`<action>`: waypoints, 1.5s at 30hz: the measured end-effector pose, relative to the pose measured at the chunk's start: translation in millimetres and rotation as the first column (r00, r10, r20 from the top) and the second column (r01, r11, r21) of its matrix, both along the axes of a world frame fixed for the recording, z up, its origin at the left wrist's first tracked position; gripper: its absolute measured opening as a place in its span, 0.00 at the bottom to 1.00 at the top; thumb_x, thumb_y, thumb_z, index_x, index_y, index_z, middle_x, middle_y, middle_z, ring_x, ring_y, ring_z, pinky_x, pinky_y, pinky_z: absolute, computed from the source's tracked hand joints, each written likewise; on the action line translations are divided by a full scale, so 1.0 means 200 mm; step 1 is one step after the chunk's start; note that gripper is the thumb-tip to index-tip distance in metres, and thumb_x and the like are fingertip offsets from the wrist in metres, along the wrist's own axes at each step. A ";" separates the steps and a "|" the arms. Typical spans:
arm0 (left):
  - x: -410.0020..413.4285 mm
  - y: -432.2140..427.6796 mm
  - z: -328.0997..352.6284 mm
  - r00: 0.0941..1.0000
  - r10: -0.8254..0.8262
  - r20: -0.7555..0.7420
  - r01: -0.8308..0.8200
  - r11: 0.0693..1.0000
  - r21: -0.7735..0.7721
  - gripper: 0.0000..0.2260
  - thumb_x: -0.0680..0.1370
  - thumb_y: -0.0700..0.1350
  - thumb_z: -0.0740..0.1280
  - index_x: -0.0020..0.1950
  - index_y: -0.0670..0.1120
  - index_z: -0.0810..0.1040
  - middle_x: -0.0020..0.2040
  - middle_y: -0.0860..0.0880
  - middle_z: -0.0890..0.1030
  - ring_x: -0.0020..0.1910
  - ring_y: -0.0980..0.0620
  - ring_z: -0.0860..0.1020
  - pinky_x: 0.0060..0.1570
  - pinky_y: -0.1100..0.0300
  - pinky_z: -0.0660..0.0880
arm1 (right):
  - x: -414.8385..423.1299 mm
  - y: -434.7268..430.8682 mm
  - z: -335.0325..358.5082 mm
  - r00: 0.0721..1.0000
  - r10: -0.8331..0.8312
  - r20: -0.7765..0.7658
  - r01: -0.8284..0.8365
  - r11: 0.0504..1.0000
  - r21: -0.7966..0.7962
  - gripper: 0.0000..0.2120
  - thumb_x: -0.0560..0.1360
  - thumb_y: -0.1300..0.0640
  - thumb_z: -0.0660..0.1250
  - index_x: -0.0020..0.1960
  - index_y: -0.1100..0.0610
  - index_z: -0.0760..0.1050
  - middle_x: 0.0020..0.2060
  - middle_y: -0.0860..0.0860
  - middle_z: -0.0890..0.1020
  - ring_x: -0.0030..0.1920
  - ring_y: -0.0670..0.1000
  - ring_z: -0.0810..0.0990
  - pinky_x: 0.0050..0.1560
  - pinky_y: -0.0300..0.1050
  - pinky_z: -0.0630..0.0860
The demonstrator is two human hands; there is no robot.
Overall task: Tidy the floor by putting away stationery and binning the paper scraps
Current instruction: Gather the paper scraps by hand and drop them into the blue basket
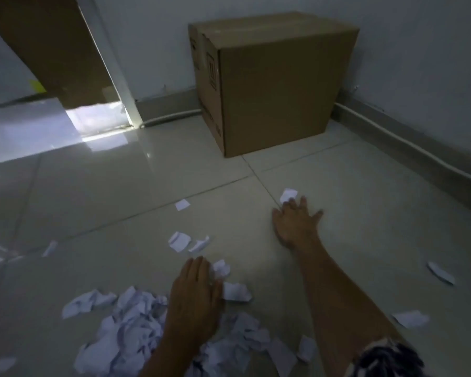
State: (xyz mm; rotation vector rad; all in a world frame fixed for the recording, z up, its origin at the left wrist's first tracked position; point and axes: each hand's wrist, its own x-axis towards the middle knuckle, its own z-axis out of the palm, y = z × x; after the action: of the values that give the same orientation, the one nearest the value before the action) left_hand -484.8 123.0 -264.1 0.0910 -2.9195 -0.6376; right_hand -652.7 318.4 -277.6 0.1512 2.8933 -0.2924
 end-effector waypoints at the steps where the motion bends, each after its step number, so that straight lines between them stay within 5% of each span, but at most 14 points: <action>1: 0.00 -0.01 0.00 1.000 0.006 -0.009 -0.006 1.000 -0.020 0.12 0.73 0.50 0.56 0.51 0.44 0.69 0.43 0.40 0.83 0.48 0.49 0.69 0.46 0.58 0.69 | 0.06 -0.07 -0.02 0.987 0.075 -0.143 -0.083 0.995 -0.056 0.24 0.81 0.48 0.49 0.67 0.61 0.69 0.70 0.56 0.70 0.74 0.59 0.59 0.70 0.70 0.51; 3: -0.01 0.01 0.01 0.999 0.033 0.011 -0.033 0.999 0.005 0.16 0.73 0.50 0.55 0.53 0.42 0.73 0.47 0.38 0.83 0.51 0.46 0.74 0.48 0.54 0.74 | 0.23 -0.17 -0.02 0.795 0.229 -0.561 -0.388 0.904 -0.181 0.18 0.77 0.53 0.57 0.42 0.64 0.80 0.41 0.61 0.83 0.49 0.61 0.80 0.61 0.59 0.72; 6: 0.00 0.08 -0.02 0.996 0.053 0.071 -0.051 0.998 -0.031 0.26 0.75 0.53 0.53 0.58 0.34 0.76 0.57 0.33 0.79 0.56 0.34 0.78 0.54 0.43 0.76 | 0.37 -0.14 -0.05 0.570 0.217 -0.792 -0.570 0.799 -0.191 0.22 0.79 0.54 0.55 0.33 0.63 0.76 0.28 0.56 0.78 0.37 0.58 0.74 0.54 0.50 0.72; 10: 0.03 0.18 -0.04 0.987 0.085 0.136 -0.084 0.996 -0.014 0.38 0.74 0.63 0.44 0.65 0.35 0.72 0.67 0.35 0.73 0.67 0.35 0.70 0.64 0.42 0.68 | 0.36 0.35 -0.09 0.844 -0.154 -0.514 0.053 0.977 -0.205 0.33 0.81 0.46 0.39 0.51 0.63 0.80 0.49 0.62 0.82 0.56 0.64 0.77 0.68 0.54 0.64; 13: 0.07 0.21 -0.01 0.985 0.077 0.156 -0.071 0.996 -0.045 0.34 0.74 0.60 0.49 0.69 0.38 0.69 0.70 0.37 0.69 0.71 0.37 0.66 0.67 0.43 0.64 | 0.48 0.81 -0.06 0.840 -0.496 -0.219 0.479 0.869 -0.129 0.29 0.80 0.44 0.45 0.74 0.61 0.60 0.75 0.63 0.58 0.75 0.64 0.56 0.73 0.63 0.51; 17: 0.15 0.13 0.05 0.969 0.097 0.228 -0.070 0.990 -0.123 0.32 0.73 0.57 0.49 0.67 0.37 0.70 0.70 0.36 0.69 0.71 0.36 0.65 0.67 0.41 0.63 | 0.73 1.05 -0.06 0.934 -0.334 0.127 0.337 0.941 -0.007 0.33 0.80 0.42 0.49 0.78 0.57 0.43 0.77 0.56 0.41 0.77 0.57 0.41 0.74 0.61 0.40; 21: 0.30 -0.06 0.06 0.935 0.184 0.303 -0.132 0.974 -0.184 0.29 0.73 0.56 0.54 0.56 0.33 0.76 0.60 0.30 0.76 0.60 0.28 0.73 0.52 0.31 0.70 | 0.88 0.65 -0.06 0.960 -0.278 0.044 0.281 0.957 -0.074 0.32 0.80 0.41 0.39 0.77 0.59 0.48 0.78 0.56 0.48 0.78 0.56 0.47 0.75 0.58 0.43; 25: 0.44 -0.19 0.03 0.812 0.385 0.438 -0.381 0.919 -0.102 0.31 0.78 0.61 0.51 0.73 0.41 0.61 0.76 0.38 0.57 0.75 0.36 0.54 0.69 0.34 0.54 | 1.07 0.06 -0.12 0.998 -0.060 -0.026 0.059 0.997 -0.053 0.38 0.80 0.41 0.33 0.64 0.59 0.76 0.65 0.62 0.75 0.63 0.64 0.76 0.65 0.69 0.62; 28: 0.50 -0.28 0.00 0.850 0.226 0.475 -0.288 0.955 0.062 0.30 0.79 0.59 0.53 0.76 0.43 0.54 0.78 0.41 0.52 0.76 0.41 0.51 0.73 0.42 0.52 | 1.28 -0.36 -0.13 0.992 0.121 -0.042 -0.124 0.989 -0.086 0.43 0.74 0.35 0.27 0.73 0.55 0.64 0.74 0.54 0.60 0.75 0.58 0.61 0.72 0.62 0.42; 29: 0.51 -0.29 0.01 0.880 0.137 0.454 -0.226 0.963 0.147 0.30 0.79 0.57 0.55 0.76 0.43 0.53 0.78 0.42 0.52 0.77 0.43 0.51 0.74 0.44 0.52 | 1.36 -0.46 -0.10 0.991 0.127 -0.050 -0.133 0.983 -0.126 0.44 0.73 0.34 0.27 0.73 0.55 0.64 0.74 0.50 0.60 0.75 0.54 0.62 0.75 0.60 0.49; 31: 0.50 -0.31 0.05 0.932 0.006 0.362 -0.138 0.930 0.341 0.30 0.79 0.55 0.58 0.76 0.44 0.55 0.78 0.43 0.55 0.77 0.45 0.53 0.75 0.48 0.52 | 1.43 -0.56 0.00 0.987 0.055 -0.154 -0.078 0.986 -0.150 0.40 0.74 0.33 0.33 0.71 0.53 0.68 0.72 0.47 0.66 0.72 0.49 0.67 0.73 0.52 0.61; 34: 0.52 -0.40 0.14 0.962 0.019 0.272 -0.127 0.914 0.385 0.30 0.76 0.62 0.56 0.72 0.44 0.65 0.73 0.42 0.66 0.72 0.42 0.64 0.71 0.44 0.61 | 1.52 -0.55 0.11 0.994 -0.019 -0.106 -0.022 0.928 -0.372 0.47 0.66 0.30 0.34 0.76 0.56 0.56 0.76 0.52 0.59 0.77 0.51 0.56 0.76 0.52 0.49; 38: 0.63 -0.58 0.14 0.944 0.252 0.215 -0.307 0.908 0.284 0.23 0.79 0.56 0.58 0.68 0.42 0.70 0.67 0.39 0.73 0.65 0.38 0.71 0.64 0.43 0.67 | 1.64 -0.39 0.12 0.835 -0.535 -0.127 0.378 0.726 -0.574 0.24 0.82 0.51 0.51 0.72 0.64 0.63 0.73 0.60 0.64 0.75 0.56 0.61 0.75 0.53 0.56; 45: 0.86 -0.59 0.06 0.936 0.208 0.285 -0.349 0.672 0.654 0.15 0.80 0.45 0.61 0.63 0.39 0.74 0.65 0.40 0.74 0.67 0.41 0.70 0.62 0.54 0.65 | 1.79 -0.57 0.01 0.899 -0.433 -0.056 0.318 0.736 -0.597 0.25 0.81 0.49 0.53 0.75 0.57 0.58 0.76 0.53 0.57 0.77 0.50 0.51 0.76 0.48 0.39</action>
State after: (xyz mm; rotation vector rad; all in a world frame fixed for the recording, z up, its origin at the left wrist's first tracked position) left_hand -313.2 4.4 -253.0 0.7071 -2.5403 -1.7107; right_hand -293.8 205.2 -276.6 0.6373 2.7697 -1.3073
